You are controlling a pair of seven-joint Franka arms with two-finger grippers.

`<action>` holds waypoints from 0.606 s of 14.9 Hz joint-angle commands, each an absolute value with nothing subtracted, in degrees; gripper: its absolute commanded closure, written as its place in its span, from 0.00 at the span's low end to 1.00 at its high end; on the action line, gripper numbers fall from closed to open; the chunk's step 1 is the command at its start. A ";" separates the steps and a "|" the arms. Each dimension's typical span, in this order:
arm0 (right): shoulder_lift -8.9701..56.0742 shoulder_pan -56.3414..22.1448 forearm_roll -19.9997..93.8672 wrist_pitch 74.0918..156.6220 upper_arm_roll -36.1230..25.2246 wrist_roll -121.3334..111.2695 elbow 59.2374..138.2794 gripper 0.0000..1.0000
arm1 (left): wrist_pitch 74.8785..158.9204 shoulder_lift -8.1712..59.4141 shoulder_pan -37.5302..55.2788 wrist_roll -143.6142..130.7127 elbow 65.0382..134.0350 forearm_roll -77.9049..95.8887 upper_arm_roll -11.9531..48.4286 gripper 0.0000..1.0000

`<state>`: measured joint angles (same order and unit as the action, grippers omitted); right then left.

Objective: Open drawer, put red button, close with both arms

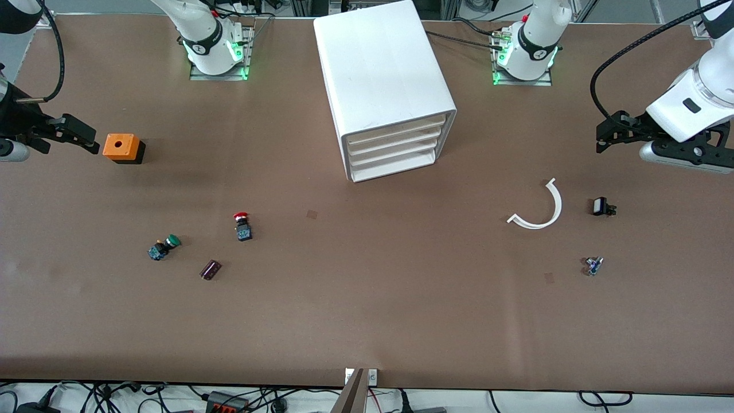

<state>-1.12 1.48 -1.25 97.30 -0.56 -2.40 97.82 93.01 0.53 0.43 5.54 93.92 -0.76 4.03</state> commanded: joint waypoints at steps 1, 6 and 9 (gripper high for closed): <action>-1.14 2.02 -1.67 96.94 -0.26 -2.20 97.56 0.00 | 91.41 1.49 0.35 5.19 91.85 0.44 4.04 0.00; -0.62 1.93 -1.41 97.29 -0.26 -2.20 97.47 0.00 | 91.41 1.49 0.53 5.27 91.85 0.44 4.04 0.00; -0.44 1.50 -1.49 96.68 0.17 -2.90 97.38 0.00 | 91.06 1.49 0.35 5.54 91.85 0.44 4.04 0.00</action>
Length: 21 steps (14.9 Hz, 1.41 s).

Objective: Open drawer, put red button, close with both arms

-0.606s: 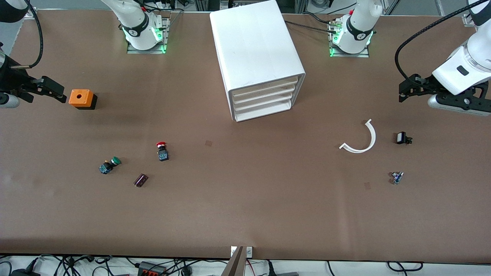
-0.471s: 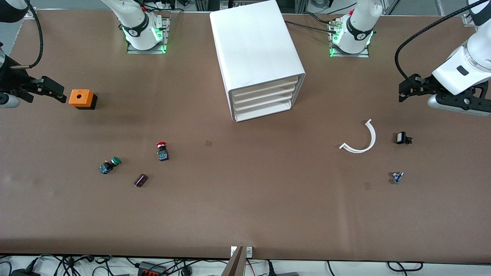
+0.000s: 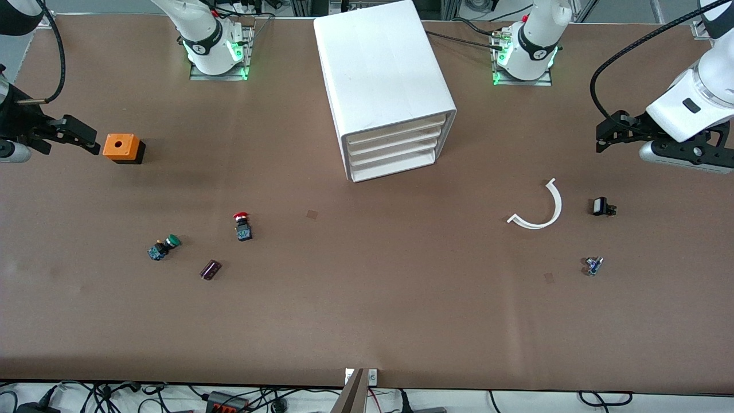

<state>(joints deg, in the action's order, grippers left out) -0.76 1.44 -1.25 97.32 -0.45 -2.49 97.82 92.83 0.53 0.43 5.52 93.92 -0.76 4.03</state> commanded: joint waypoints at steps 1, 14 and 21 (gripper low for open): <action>-0.44 0.97 -1.49 96.59 0.18 -2.90 97.38 0.00 | 90.10 1.49 0.35 5.45 91.85 0.44 4.04 0.00; 13.52 -3.24 -1.23 103.34 0.18 -2.90 96.68 0.00 | 80.04 15.09 3.69 6.06 94.47 21.76 5.36 0.00; 28.19 -10.01 -1.23 117.23 0.18 -2.28 95.02 0.00 | 105.91 23.80 5.36 33.08 111.88 55.42 6.86 0.00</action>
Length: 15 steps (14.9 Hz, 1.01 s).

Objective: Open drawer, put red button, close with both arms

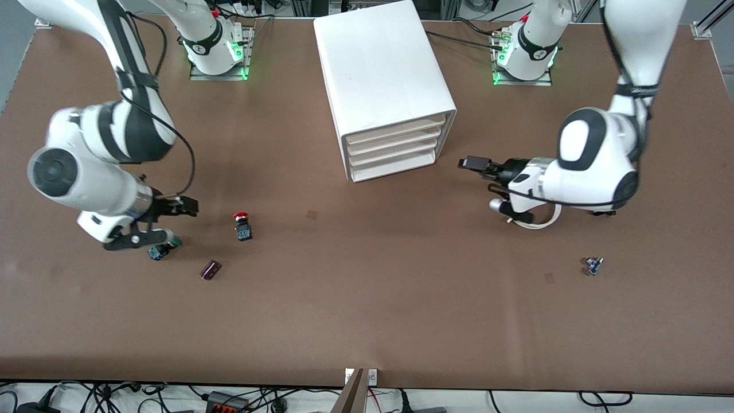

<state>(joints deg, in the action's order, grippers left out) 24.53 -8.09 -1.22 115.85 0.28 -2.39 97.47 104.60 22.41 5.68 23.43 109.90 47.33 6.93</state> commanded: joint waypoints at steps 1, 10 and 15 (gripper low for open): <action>30.13 -10.63 -1.23 118.29 0.18 -2.46 94.66 0.00 | 106.26 25.12 5.54 37.57 111.97 56.24 6.86 0.00; 37.09 -12.92 -0.62 122.08 2.37 -4.04 94.39 0.00 | 100.11 27.60 5.54 58.01 119.53 69.96 9.66 0.13; 39.20 -13.01 -0.53 121.29 2.46 -4.22 94.83 0.00 | 100.19 27.77 5.71 57.92 121.37 69.96 12.03 0.27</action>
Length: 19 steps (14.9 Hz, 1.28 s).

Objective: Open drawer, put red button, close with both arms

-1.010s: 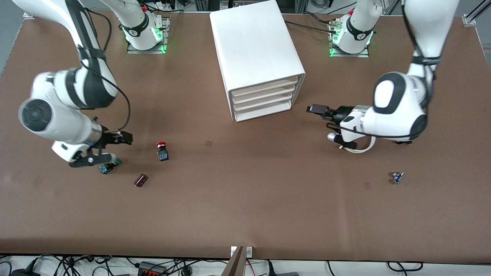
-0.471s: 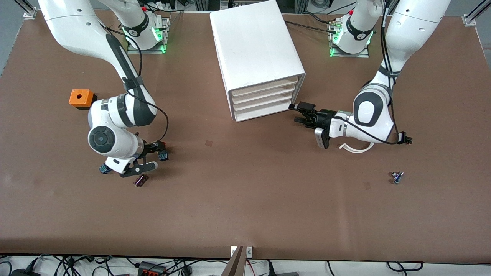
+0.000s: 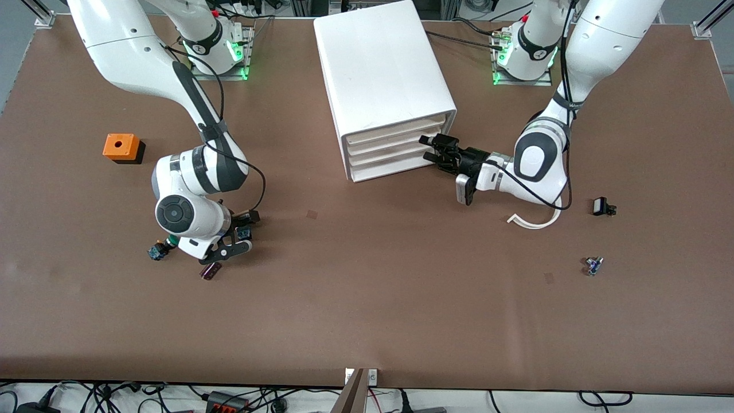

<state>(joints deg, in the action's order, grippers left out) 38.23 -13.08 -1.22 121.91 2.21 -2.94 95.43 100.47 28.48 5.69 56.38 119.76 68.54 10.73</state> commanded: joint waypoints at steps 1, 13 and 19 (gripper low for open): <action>39.29 -13.01 -0.53 121.29 2.46 -4.22 94.83 0.00 | 100.37 27.86 5.71 57.92 121.55 69.96 12.39 0.27; 40.34 -13.80 -1.23 121.64 2.37 -5.10 94.48 0.31 | 101.34 29.88 6.06 57.84 118.50 69.26 12.13 0.96; 40.43 -13.45 -2.72 121.64 2.37 -5.19 94.39 0.77 | 102.04 39.27 5.98 57.04 105.14 67.95 9.15 0.96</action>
<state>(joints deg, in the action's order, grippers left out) 39.77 -13.81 -1.36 121.90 2.21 -4.25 95.38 101.49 33.15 5.90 57.16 112.94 68.60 10.16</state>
